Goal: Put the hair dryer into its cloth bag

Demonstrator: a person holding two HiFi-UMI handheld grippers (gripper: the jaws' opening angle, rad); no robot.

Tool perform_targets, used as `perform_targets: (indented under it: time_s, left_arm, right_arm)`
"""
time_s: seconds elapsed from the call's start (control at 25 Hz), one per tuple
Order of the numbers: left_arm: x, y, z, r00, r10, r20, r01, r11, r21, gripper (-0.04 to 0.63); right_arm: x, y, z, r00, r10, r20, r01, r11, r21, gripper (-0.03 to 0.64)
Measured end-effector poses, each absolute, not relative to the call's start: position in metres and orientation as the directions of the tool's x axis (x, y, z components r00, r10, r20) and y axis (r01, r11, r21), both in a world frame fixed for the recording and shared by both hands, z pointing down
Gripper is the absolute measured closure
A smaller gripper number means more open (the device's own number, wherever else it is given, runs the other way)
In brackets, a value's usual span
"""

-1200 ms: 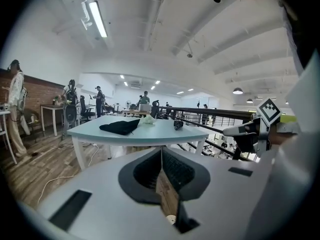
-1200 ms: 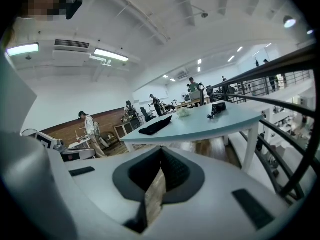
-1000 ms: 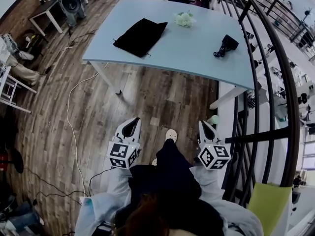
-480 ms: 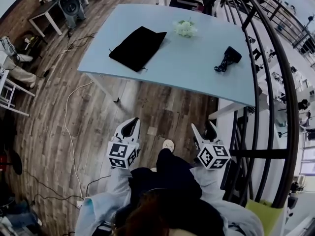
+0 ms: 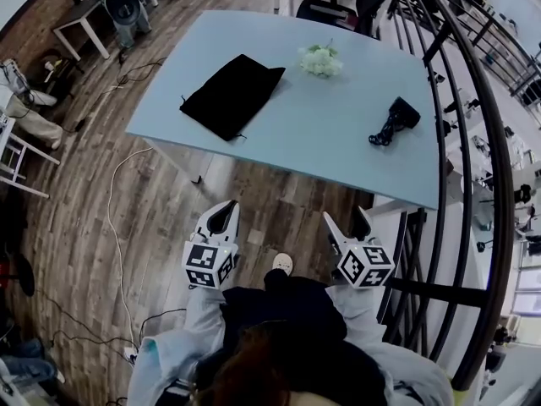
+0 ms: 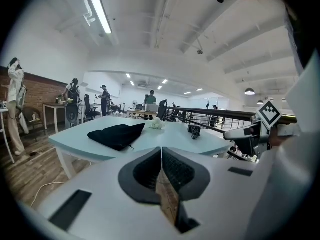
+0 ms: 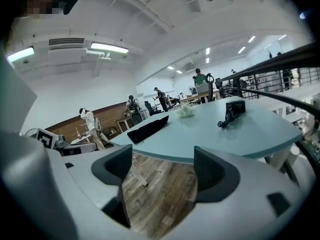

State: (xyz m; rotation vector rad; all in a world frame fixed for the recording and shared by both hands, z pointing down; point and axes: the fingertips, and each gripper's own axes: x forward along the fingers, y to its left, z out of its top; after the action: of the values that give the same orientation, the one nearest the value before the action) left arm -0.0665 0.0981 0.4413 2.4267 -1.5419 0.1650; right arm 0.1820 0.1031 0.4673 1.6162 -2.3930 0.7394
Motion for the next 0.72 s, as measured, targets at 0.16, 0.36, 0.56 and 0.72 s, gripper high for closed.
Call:
perform_targets:
  time_s: [0.16,0.36,0.56,0.72]
  left_arm:
    - [-0.057,0.083,0.442,0.424,-0.878,0.222,-0.905,-0.397,0.154,0.578]
    - [-0.051,0.085,0.448,0.425,-0.873,0.239,-0.904,-0.399,0.151,0.578]
    - [-0.059,0.092,0.451,0.397,-0.88,0.259,-0.917,-0.368,0.156,0.578]
    - [-0.064,0.096,0.456,0.387,-0.881,0.273,-0.921,-0.356,0.158,0.578]
  right_arm:
    - [0.191,0.086,0.469,-0.407,-0.828,0.386,-0.904,0.303,-0.303,0.232]
    - [0.193,0.08,0.475,-0.417,-0.821,0.391,-0.897,0.302,-0.323,0.233]
    - [0.186,0.08,0.479,-0.438,-0.806,0.399,-0.886,0.314,-0.34,0.232]
    - [0.181,0.083,0.483,-0.448,-0.798,0.403,-0.881,0.317,-0.351,0.233]
